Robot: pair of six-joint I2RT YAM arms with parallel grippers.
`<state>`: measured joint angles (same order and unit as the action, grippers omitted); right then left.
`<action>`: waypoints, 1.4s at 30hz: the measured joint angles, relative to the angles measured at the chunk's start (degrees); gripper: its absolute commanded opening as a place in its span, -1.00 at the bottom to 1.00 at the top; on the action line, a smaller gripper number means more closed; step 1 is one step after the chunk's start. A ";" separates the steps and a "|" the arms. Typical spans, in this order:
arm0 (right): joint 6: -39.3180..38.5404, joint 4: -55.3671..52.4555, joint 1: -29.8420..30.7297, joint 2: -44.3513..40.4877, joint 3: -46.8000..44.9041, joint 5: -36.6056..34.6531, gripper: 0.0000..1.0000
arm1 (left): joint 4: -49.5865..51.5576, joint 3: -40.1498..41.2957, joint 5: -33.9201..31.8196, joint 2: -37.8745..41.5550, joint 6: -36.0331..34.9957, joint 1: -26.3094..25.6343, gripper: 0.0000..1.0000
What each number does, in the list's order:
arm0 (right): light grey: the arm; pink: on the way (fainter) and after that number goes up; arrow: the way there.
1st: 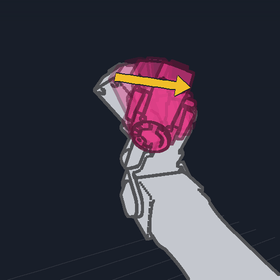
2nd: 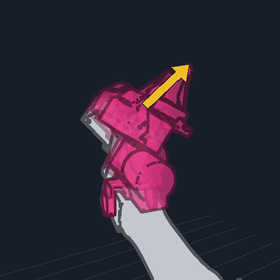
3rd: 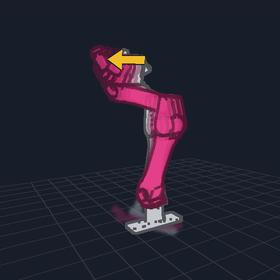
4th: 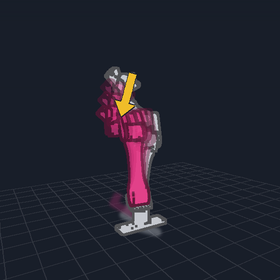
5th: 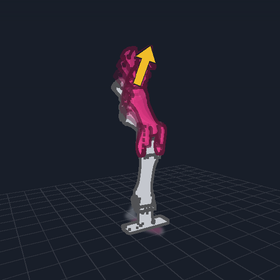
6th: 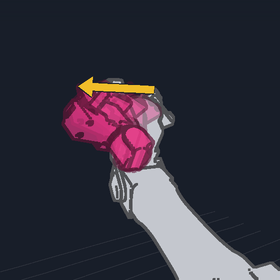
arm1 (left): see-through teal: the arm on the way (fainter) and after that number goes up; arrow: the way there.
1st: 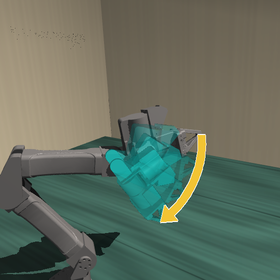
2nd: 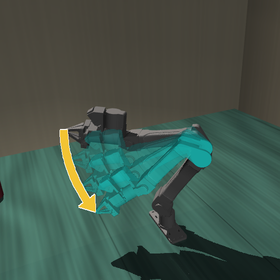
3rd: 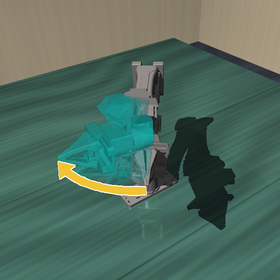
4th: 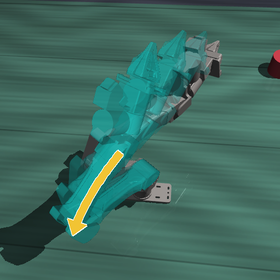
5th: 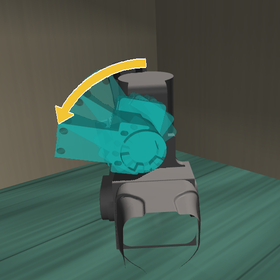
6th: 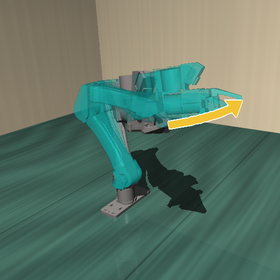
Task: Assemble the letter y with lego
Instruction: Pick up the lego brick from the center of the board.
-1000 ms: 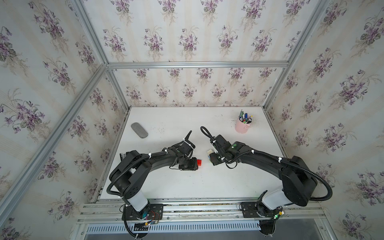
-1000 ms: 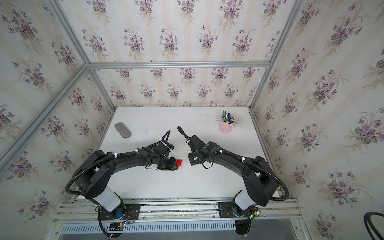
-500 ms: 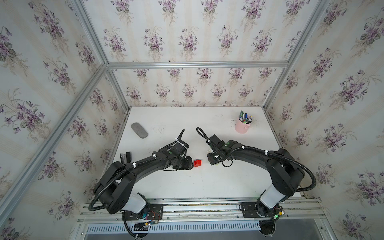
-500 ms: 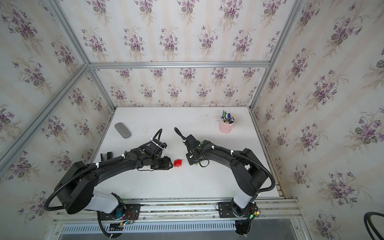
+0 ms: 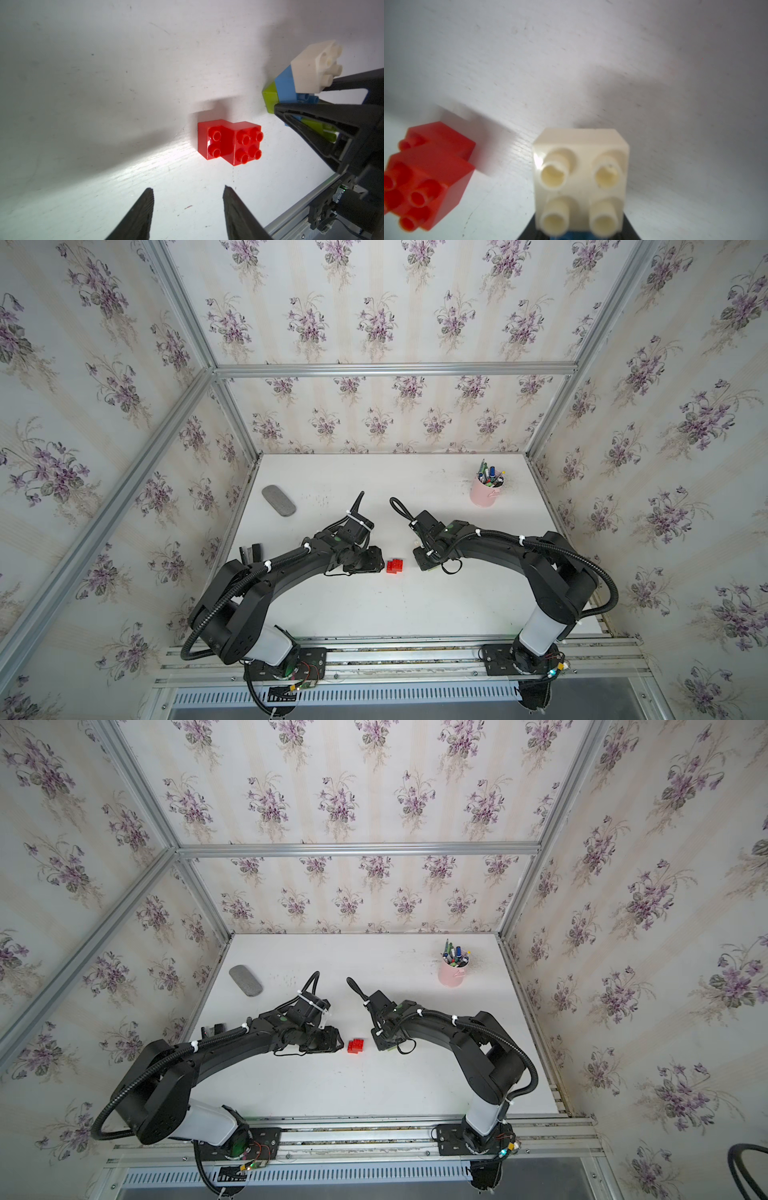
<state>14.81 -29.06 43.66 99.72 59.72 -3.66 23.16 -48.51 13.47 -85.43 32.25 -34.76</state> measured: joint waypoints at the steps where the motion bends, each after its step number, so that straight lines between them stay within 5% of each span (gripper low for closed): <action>1: 0.00 0.13 0.00 0.13 0.09 -0.13 -0.21 | 0.02 -0.07 0.13 -0.11 -0.02 0.02 0.16; 12: 0.26 0.52 0.00 1.68 1.49 -0.76 -0.17 | -0.39 -0.66 0.83 -0.61 0.00 0.02 0.16; 21: 0.22 0.66 0.00 1.68 2.08 -1.27 -0.52 | -0.85 -0.61 2.05 -1.07 0.00 0.02 0.24; 42: 4.22 0.90 0.00 -5.40 0.68 2.67 -0.56 | -8.17 0.96 7.43 -5.16 0.92 -0.02 0.25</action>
<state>19.03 -28.16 43.66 94.32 60.40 -0.99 14.98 -47.55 20.91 -90.59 33.17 -34.79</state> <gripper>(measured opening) 0.334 0.626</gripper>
